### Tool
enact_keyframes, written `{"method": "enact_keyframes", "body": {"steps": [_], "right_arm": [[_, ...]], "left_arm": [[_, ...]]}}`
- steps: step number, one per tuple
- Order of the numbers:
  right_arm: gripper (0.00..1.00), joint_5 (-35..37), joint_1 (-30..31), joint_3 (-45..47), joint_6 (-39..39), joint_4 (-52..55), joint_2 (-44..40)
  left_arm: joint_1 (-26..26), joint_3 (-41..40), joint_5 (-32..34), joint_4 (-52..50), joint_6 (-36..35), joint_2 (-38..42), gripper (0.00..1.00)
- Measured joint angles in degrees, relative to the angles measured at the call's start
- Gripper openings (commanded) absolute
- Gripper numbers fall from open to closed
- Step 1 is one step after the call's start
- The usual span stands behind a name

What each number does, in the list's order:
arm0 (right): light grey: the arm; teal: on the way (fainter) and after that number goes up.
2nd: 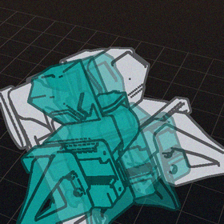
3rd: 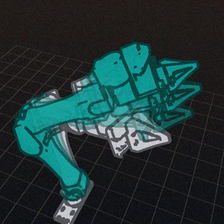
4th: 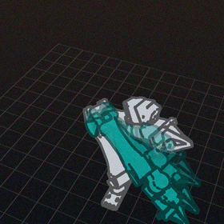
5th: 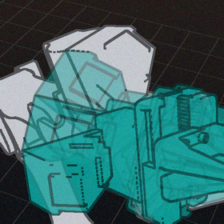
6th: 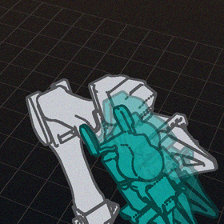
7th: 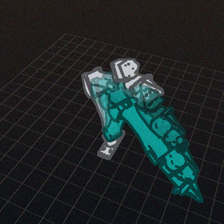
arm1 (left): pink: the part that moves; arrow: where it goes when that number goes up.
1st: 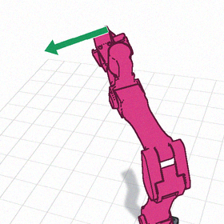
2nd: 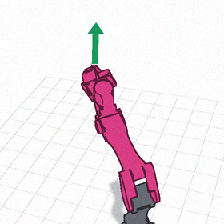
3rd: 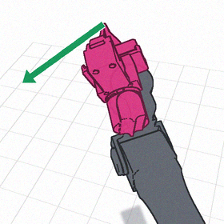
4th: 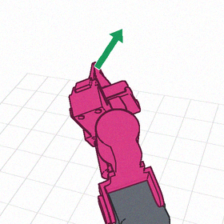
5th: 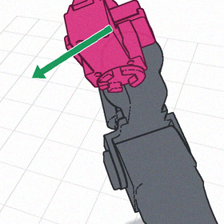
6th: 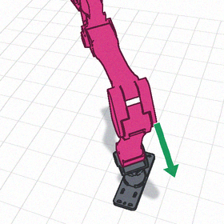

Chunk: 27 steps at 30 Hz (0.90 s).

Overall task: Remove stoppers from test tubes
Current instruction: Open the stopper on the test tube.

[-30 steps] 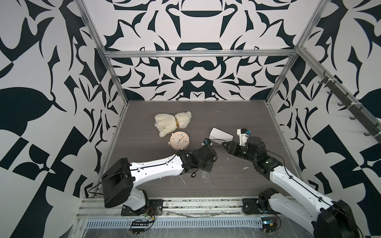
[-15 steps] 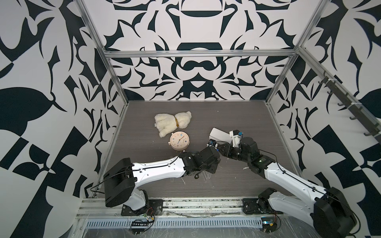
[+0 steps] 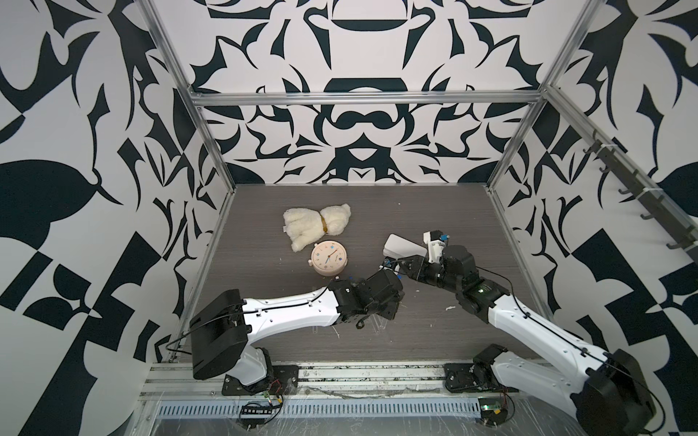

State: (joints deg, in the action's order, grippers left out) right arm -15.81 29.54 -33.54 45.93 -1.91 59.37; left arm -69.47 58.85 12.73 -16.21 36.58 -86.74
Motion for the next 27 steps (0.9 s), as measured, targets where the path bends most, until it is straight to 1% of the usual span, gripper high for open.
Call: {"method": "enact_keyframes", "body": {"steps": [10, 27], "right_arm": [[0.33, -2.4, 0.7, -1.4, -0.3, 1.4, 3.7], [0.27, -3.7, 2.5, -3.1, -0.8, 0.3, 7.4]], "left_arm": [[0.0, 0.0, -0.2, 0.1, 0.0, 0.0, 0.15], [0.0, 0.0, -0.4, -0.4, 0.0, -0.1, 0.14]]}}
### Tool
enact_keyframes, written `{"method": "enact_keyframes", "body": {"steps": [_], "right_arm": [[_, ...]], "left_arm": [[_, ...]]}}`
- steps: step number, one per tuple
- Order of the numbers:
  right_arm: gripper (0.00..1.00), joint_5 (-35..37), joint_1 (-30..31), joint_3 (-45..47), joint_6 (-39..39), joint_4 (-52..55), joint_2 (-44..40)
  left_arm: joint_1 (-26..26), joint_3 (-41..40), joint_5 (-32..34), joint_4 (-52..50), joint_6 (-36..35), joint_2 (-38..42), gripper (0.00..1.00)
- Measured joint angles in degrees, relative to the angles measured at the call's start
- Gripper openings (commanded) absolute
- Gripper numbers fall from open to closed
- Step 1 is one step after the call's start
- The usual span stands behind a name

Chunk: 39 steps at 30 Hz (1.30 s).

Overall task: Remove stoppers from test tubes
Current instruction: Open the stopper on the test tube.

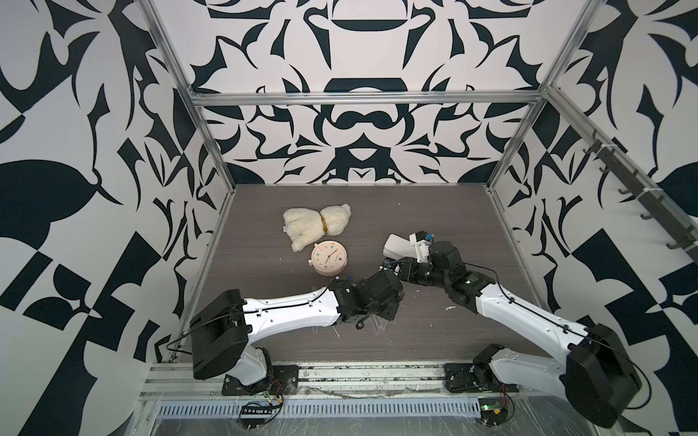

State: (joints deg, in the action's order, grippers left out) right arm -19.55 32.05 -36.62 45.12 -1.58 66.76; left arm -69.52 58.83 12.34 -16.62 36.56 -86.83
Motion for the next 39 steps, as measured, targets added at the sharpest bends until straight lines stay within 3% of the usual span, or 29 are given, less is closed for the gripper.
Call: {"method": "enact_keyframes", "body": {"steps": [9, 35, 39], "right_arm": [[0.23, -0.4, 0.7, 0.0, 0.0, 0.0, 0.8], [0.00, -0.4, 0.7, 0.0, 1.5, -1.5, 0.8], [0.01, -0.4, 0.7, 0.0, 1.6, -1.8, 0.8]], "left_arm": [[0.0, 0.0, 0.0, 0.1, -0.2, 0.0, 0.14], [0.0, -0.2, 0.3, 0.2, -0.2, 0.0, 0.14], [0.0, -0.3, 0.4, 0.4, -0.2, 0.0, 0.14]]}}
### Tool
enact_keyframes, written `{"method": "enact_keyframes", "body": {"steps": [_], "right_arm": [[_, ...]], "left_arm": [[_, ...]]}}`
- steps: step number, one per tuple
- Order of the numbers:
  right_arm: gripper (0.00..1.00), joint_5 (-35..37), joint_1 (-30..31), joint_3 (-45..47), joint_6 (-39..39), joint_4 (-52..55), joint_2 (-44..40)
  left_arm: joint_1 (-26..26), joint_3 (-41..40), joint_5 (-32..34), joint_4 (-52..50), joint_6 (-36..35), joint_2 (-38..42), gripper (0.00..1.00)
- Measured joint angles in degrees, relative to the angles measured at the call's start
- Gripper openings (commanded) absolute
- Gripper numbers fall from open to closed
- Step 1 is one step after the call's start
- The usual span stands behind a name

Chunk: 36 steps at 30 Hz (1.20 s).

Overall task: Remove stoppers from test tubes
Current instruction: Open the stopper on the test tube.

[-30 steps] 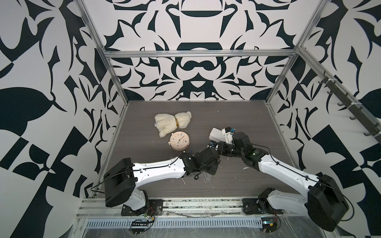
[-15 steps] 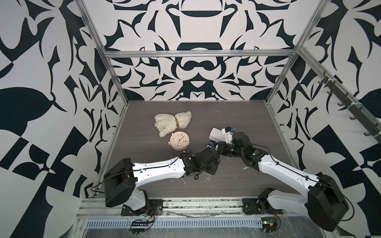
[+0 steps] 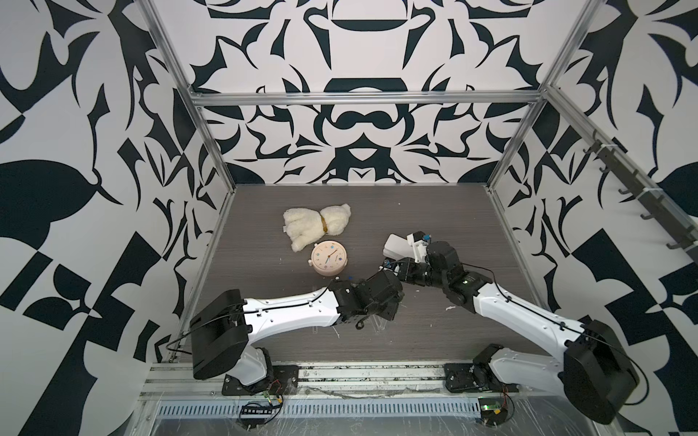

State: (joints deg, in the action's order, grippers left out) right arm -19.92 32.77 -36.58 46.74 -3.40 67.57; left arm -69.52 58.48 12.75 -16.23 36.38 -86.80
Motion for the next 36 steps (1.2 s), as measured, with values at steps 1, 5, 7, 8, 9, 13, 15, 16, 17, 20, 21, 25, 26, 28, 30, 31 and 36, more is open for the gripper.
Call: {"method": "enact_keyframes", "body": {"steps": [1, 5, 7, 8, 9, 13, 15, 16, 17, 20, 21, 25, 26, 28, 30, 31, 36], "right_arm": [[0.05, 0.0, 0.0, 0.0, 0.1, -0.1, 0.0], [0.14, 0.1, 0.0, 0.0, 0.5, -0.7, 0.0], [0.17, 0.1, 0.0, 0.0, 0.5, -0.7, 0.0], [0.19, 0.1, 0.0, 0.0, 0.6, -0.7, 0.0], [0.20, 0.1, 0.0, 0.1, 0.8, -0.7, 0.0], [0.20, 0.0, 0.0, 0.2, 1.0, -0.7, 0.0], [0.20, 0.0, 0.1, 0.2, 1.0, -0.8, 0.0], [0.20, 0.0, 0.1, 0.2, 1.0, -0.8, 0.0], [0.20, 0.0, 0.2, 0.2, 1.0, -0.8, 0.0], [0.19, 0.0, 0.4, 0.3, 1.0, -1.1, 0.0], [0.20, 0.0, 0.4, 0.3, 1.1, -1.1, 0.0], [0.18, 0.0, 0.4, 0.5, 1.2, -1.3, 0.0], [0.17, 0.0, 0.4, 0.6, 1.2, -1.5, 0.0], [0.17, 0.0, 0.5, 0.6, 1.3, -1.6, 0.0], [0.17, 0.0, 0.5, 0.7, 1.4, -1.6, 0.0], [0.16, 0.0, 0.5, 0.7, 1.4, -1.7, 0.0], [0.18, 0.0, 0.5, 0.8, 1.5, -2.1, 0.0]], "left_arm": [[0.0, 0.0, 0.0, 0.0, 0.0, 0.0, 0.14], [0.0, 0.0, 0.2, 0.0, 0.0, 0.0, 0.14], [0.0, 0.0, 0.3, 0.0, 0.0, 0.0, 0.14], [0.0, 0.0, 0.3, 0.1, 0.0, 0.0, 0.14], [0.0, 0.0, 0.3, 0.1, 0.0, 0.0, 0.14], [0.0, 0.0, 0.5, 0.2, 0.0, 0.0, 0.14], [0.0, 0.0, 0.6, 0.2, 0.0, 0.0, 0.14], [0.0, 0.0, 0.6, 0.2, 0.0, 0.0, 0.14], [0.0, 0.0, 0.7, 0.2, 0.0, 0.0, 0.14], [0.0, 0.0, 1.0, 0.2, 0.0, 0.0, 0.14], [0.0, 0.0, 1.0, 0.2, 0.0, 0.1, 0.14], [0.0, 0.0, 1.2, 0.2, 0.0, 0.1, 0.13], [0.0, 0.0, 1.2, 0.2, 0.0, 0.1, 0.13], [0.0, 0.0, 1.2, 0.3, 0.0, 0.1, 0.13], [0.0, 0.0, 1.2, 0.3, 0.0, 0.1, 0.13], [0.0, 0.0, 1.2, 0.3, 0.0, 0.1, 0.13], [0.0, -0.3, 1.4, 0.5, 0.0, 0.2, 0.13]]}}
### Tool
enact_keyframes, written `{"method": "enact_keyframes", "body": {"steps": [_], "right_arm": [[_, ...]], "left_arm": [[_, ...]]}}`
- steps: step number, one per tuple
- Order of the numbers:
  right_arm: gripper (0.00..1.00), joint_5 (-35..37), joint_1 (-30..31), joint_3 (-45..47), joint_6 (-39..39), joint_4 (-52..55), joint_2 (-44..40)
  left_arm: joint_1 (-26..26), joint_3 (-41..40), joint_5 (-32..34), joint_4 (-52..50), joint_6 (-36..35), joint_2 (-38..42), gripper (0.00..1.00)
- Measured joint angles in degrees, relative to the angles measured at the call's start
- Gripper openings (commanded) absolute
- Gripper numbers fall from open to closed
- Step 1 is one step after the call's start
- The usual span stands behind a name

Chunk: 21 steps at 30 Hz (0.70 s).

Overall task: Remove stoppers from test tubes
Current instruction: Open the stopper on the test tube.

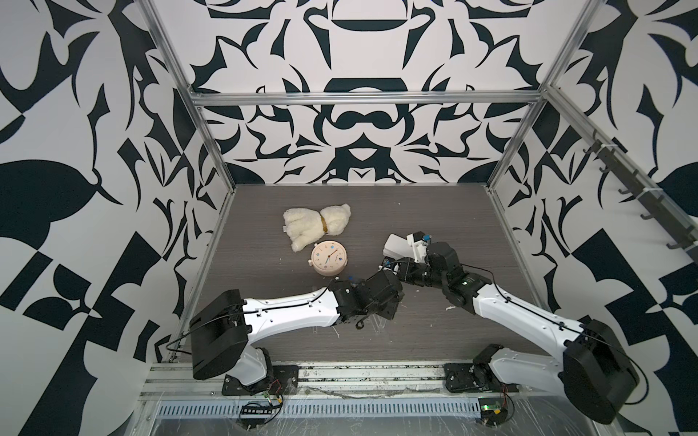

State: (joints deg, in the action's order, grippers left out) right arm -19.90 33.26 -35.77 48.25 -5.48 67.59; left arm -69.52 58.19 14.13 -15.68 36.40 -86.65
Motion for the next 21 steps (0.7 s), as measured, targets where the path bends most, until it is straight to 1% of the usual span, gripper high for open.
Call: {"method": "enact_keyframes", "body": {"steps": [10, 13, 16, 21], "right_arm": [[0.19, 0.0, 0.2, 0.3, 0.4, -0.5, 0.8], [0.15, 0.0, 0.2, 0.3, 0.5, -0.9, 1.0], [0.15, 0.0, 0.2, 0.3, 0.8, -0.9, 1.0], [0.17, 0.0, 0.2, 0.3, 0.9, -0.9, 1.0]], "left_arm": [[0.0, -0.5, 0.1, 0.1, 0.0, 0.1, 0.13], [0.0, -0.5, 0.2, 0.1, 0.0, 0.2, 0.14], [0.0, -0.5, 0.2, 0.1, 0.0, 0.3, 0.13], [0.0, -0.6, 0.4, 0.1, 0.0, 0.3, 0.13]]}}
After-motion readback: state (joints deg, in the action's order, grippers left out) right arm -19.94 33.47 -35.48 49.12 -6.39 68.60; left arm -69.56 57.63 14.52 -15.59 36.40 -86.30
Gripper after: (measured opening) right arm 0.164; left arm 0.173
